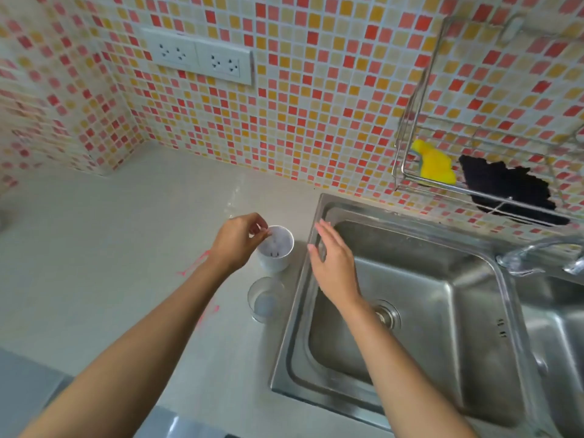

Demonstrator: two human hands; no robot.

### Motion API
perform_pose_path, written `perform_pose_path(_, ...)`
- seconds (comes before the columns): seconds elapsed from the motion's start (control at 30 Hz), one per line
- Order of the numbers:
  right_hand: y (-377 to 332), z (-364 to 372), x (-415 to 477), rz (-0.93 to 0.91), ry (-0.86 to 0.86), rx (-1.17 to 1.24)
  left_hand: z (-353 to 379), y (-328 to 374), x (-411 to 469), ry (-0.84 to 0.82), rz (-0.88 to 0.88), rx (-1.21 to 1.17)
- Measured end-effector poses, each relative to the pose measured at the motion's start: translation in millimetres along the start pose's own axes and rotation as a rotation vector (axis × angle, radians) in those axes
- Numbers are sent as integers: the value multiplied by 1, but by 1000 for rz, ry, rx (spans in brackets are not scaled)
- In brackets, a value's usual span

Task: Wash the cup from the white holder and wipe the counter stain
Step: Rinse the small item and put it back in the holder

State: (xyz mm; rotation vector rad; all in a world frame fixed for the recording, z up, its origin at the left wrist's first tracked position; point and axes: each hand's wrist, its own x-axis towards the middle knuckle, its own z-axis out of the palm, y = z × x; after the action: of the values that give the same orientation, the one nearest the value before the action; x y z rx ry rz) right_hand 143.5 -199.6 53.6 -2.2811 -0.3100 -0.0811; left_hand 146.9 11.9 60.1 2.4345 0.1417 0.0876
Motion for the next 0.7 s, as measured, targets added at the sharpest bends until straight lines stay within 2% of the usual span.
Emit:
perform_pose_path(0.07,8,24,4,131,-187,15,8,-11,1,-25,-1,4)
perform_pose_path(0.17,17,47,14,236,-333,48,15,-19,6,-51,13,9)
perform_pose_path(0.4,24,68,23,249,-332,215,18,-21,19,-88,70,-4)
perform_pose_path(0.7,24,82,26,328,-358,246,26,-13,33,-207,142,118)
